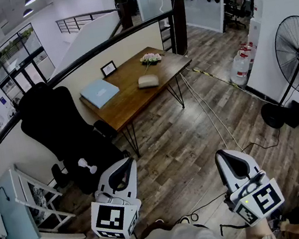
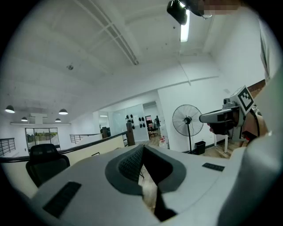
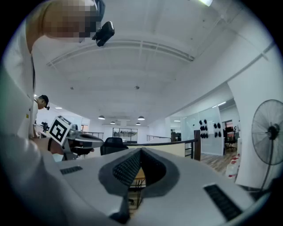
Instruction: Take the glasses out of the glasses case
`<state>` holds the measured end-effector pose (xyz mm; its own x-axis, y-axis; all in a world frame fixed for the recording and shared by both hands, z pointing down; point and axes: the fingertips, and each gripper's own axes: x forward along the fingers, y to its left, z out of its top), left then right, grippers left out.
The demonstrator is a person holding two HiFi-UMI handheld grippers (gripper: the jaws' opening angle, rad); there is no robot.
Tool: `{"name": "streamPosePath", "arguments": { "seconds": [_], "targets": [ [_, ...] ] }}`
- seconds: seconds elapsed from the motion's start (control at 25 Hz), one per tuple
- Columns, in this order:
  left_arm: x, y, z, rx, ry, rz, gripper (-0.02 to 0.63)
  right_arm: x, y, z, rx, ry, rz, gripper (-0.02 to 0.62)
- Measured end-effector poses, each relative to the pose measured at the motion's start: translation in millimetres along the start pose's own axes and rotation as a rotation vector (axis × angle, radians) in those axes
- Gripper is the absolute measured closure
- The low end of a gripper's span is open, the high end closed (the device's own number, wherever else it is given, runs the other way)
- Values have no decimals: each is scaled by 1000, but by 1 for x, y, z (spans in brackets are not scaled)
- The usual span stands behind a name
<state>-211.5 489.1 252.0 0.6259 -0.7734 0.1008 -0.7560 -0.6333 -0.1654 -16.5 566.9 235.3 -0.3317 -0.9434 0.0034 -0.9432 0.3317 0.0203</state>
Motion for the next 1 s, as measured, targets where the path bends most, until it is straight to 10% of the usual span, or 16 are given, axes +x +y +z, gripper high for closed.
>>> {"name": "streamPosePath", "arguments": {
  "seconds": [0.8,0.92,1.0],
  "targets": [
    [-8,-9,14,-58,-65,35,603,6,0,-1,-38,4,72,592],
    [-4,-20,8,-52,-45,14,383,8,1,-6,-37,19,92,592],
    [0,-17,4,-72,-35,17,371,12,-1,-9,-33,23,98,592]
  ]
}}
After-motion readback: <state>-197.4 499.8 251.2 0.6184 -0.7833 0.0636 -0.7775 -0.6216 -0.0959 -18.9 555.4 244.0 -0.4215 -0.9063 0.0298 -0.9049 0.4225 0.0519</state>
